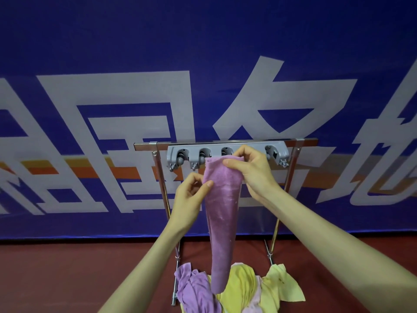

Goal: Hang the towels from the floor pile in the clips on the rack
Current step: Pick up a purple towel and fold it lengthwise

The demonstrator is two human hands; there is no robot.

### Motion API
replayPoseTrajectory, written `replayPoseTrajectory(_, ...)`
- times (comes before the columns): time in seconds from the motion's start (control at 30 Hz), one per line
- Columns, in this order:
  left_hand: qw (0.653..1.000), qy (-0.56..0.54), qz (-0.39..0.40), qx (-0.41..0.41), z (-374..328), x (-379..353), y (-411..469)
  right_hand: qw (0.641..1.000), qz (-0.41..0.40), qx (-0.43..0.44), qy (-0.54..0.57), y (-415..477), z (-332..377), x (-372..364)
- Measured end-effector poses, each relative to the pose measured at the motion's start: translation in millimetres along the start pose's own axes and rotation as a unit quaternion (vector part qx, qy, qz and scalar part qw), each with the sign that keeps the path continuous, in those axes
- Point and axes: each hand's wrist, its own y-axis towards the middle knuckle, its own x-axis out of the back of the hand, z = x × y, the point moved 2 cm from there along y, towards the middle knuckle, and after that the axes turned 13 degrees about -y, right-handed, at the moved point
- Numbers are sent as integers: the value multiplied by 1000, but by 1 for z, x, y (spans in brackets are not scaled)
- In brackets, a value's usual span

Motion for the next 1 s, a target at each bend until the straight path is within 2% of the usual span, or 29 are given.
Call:
replayPoseTrajectory(0.13,999,-15,-14,-30,-9,-7,6,1000,-10,17,-11,3,9,3)
replayPoseTrajectory(0.3,998,6,46,-30,-1,-6,3,999,-20,35,1,6,24,5)
replayPoseTrajectory(0.37,996,42,81,-1,11,-4,2,999,-21,34,7,8,30,6)
replayPoseTrajectory(0.5,975,114,134,138,40,-2,-6,999,-37,20,4,14,40,8)
replayPoseTrajectory(0.63,959,113,125,228,71,6,-17,997,-71,15,25,21,48,15)
replayPoseTrajectory(0.83,934,105,162,299,99,4,-40,989,-131,6,69,32,58,23)
replayPoseTrajectory(1.0,944,62,125,300,94,7,-37,983,-163,14,87,39,63,34)
